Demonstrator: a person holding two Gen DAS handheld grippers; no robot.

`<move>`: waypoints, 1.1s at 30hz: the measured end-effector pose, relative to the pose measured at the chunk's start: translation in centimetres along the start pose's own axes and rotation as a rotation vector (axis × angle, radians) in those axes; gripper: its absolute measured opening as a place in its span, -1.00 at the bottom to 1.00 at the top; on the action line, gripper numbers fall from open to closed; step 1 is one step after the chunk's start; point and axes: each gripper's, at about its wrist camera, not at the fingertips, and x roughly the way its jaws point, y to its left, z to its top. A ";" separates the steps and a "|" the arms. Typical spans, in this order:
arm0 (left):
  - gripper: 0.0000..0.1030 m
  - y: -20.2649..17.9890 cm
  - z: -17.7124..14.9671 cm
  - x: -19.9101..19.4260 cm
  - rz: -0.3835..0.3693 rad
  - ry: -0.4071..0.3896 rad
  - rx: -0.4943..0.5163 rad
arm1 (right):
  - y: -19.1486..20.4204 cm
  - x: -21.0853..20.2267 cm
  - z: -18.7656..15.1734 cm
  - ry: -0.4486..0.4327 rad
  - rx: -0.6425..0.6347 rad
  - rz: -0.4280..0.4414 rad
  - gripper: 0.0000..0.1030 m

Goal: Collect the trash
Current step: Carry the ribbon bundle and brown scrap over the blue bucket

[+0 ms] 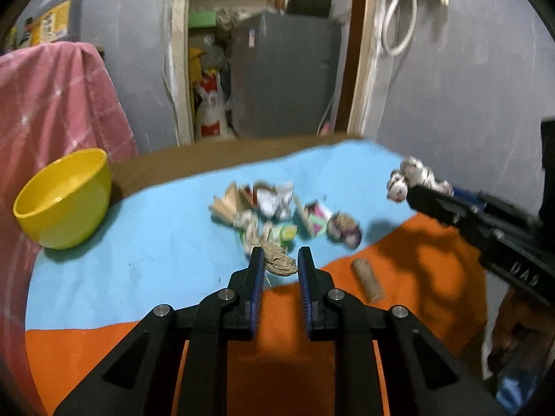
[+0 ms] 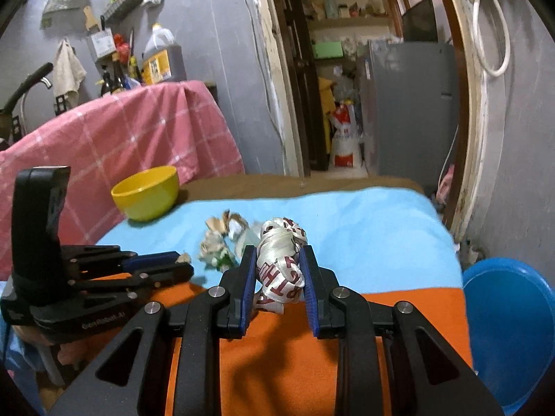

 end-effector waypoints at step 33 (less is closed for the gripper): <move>-0.69 -18.7 7.8 -0.6 -0.258 -0.275 0.166 | -12.1 -16.0 -1.0 -0.421 0.197 -0.450 -0.56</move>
